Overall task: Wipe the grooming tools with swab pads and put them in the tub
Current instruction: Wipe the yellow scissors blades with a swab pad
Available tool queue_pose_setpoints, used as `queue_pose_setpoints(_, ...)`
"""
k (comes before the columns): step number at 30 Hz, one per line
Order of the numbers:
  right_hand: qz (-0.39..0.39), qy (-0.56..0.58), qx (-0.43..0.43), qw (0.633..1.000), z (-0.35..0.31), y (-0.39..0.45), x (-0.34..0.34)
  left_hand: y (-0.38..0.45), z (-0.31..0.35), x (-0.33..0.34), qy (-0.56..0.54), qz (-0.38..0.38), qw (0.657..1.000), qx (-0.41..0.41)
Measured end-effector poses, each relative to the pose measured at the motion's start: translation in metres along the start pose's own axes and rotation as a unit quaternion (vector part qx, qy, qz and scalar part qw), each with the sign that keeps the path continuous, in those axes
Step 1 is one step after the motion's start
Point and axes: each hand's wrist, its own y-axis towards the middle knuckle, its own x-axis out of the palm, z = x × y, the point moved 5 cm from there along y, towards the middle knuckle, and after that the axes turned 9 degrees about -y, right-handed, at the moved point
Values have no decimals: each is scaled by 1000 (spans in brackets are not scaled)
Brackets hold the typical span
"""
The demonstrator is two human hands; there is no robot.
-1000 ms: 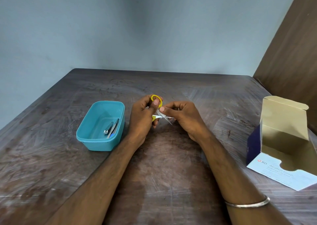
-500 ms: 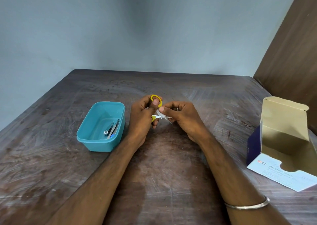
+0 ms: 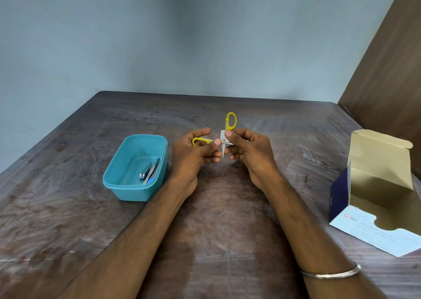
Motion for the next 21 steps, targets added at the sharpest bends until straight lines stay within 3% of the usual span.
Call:
queue_pose_setpoints(2,-3,8,5,1000,1,0,1,-1,0,-3,13,25,1000,2)
queue_pose_setpoints(4,4,13,7,1000,1,1,1,1,4,-7,102,52,991,62)
queue_pose_setpoints(7,22,22,10,999,0,2,-1,-3,17,-4,308,52,927,207)
queue_pose_setpoints(9,21,34,13,999,1,2,-1,-8,20,2,381,23,888,257)
queue_pose_setpoints(17,-54,87,67,992,2,-1,3,-14,25,11,487,-14,815,314)
queue_pose_setpoints(21,-68,100,75,990,3,-1,3,-19,27,11,487,3,814,317)
